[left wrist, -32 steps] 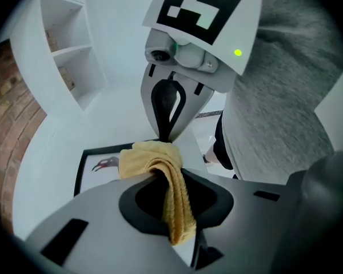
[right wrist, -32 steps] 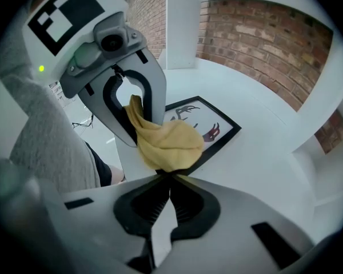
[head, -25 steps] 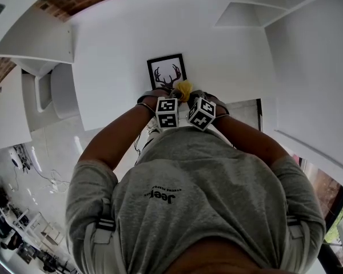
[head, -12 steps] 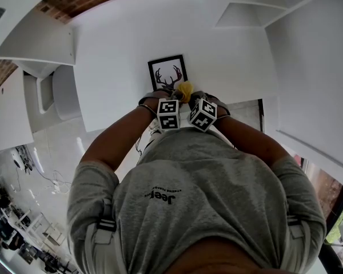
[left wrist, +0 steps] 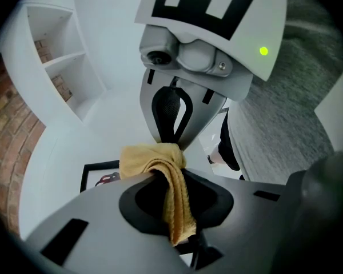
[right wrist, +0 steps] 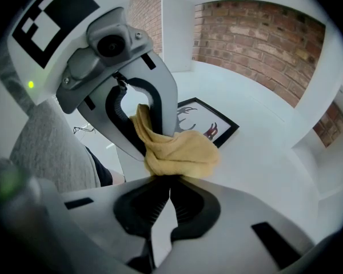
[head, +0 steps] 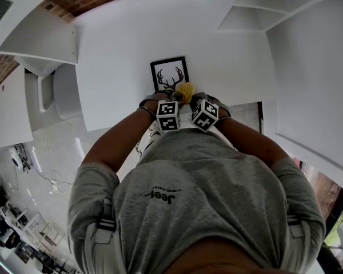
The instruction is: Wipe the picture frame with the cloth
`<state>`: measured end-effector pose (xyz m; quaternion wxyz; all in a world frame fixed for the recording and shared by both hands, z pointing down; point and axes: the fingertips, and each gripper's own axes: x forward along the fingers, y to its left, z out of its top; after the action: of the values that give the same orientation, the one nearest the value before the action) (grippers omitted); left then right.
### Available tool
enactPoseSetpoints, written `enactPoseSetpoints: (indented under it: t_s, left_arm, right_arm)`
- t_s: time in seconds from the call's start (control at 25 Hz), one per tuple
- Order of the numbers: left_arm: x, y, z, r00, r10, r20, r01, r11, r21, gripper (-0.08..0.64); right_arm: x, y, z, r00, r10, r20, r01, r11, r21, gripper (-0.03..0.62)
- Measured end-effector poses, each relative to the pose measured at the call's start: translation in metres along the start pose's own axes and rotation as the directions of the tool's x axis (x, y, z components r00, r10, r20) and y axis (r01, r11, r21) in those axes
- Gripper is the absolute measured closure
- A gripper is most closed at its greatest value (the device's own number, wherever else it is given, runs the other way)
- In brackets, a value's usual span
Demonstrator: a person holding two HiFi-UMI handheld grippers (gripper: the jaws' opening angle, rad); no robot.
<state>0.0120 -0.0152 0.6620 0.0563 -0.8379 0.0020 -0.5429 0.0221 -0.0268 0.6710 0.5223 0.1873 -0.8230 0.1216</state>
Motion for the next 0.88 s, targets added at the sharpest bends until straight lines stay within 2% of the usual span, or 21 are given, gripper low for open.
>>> enactPoseSetpoints:
  t_s: [0.16, 0.28, 0.48, 0.64, 0.88]
  left_arm:
    - [-0.006, 0.006, -0.007, 0.998, 0.052, 0.022, -0.051, 0.997, -0.056, 0.494]
    - [-0.018, 0.013, -0.007, 0.995, 0.082, 0.048, -0.077, 0.992, -0.105, 0.494]
    - [-0.045, 0.031, -0.015, 0.984, 0.147, 0.098, -0.12, 0.964, -0.237, 0.494]
    - [-0.073, 0.05, -0.028, 0.967, 0.224, 0.122, -0.17, 0.922, -0.348, 0.494]
    - [-0.117, 0.073, -0.049, 0.926, 0.346, 0.152, -0.224, 0.825, -0.518, 0.494]
  right_arm:
    - [0.0, -0.001, 0.0, 1.0, 0.026, 0.013, -0.026, 0.999, 0.037, 0.572]
    - [0.0, -0.001, 0.0, 0.999, 0.036, 0.006, -0.036, 0.999, 0.031, 0.572]
    - [-0.008, -0.004, 0.006, 0.999, 0.042, 0.017, -0.043, 0.999, 0.03, 0.572]
    - [-0.027, -0.016, 0.023, 0.993, 0.054, 0.102, -0.062, 0.995, 0.077, 0.572]
    - [-0.057, -0.044, 0.044, 0.97, 0.041, 0.238, -0.084, 0.981, 0.175, 0.572]
